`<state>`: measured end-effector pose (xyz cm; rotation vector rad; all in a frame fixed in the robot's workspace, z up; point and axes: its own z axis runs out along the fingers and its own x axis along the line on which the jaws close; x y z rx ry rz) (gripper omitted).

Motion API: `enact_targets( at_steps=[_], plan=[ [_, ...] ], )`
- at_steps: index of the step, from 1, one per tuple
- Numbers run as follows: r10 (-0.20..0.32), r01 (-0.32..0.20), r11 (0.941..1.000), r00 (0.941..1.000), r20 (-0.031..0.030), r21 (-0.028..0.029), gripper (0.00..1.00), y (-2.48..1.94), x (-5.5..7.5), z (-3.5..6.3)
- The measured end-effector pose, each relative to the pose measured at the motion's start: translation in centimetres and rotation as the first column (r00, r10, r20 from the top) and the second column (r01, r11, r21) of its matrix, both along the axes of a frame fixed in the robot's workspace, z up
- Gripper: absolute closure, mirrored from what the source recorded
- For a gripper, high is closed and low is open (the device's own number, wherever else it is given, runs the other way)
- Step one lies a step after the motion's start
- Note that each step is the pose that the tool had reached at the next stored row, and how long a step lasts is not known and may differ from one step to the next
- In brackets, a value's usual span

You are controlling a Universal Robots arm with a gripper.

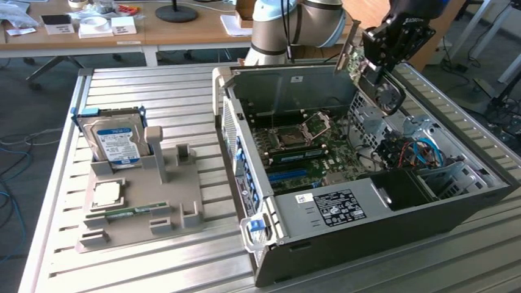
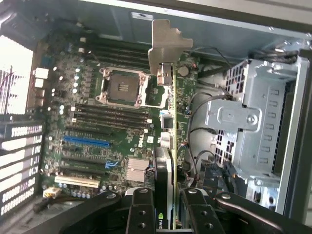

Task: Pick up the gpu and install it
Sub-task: 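Insert the gpu into the slot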

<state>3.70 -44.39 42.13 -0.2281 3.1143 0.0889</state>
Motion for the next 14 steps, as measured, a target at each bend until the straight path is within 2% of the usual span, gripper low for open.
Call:
enact_targets(
  at_steps=[4, 7, 10, 14],
  plan=[
    [0.066, -0.066, 0.9978, 0.9978, 0.0000, 0.0000, 0.73, 0.00, 0.00, 0.00],
    [0.116, -0.116, 0.9932, 0.9932, 0.0000, 0.0000, 0.73, 0.00, 0.00, 0.00],
    [0.166, -0.166, 0.9861, 0.9861, 0.0000, 0.0000, 0.73, 0.00, 0.00, 0.00],
    [0.234, -0.234, 0.9722, 0.9722, 0.0000, -0.0001, 0.73, 0.00, 0.00, 0.00]
  ],
)
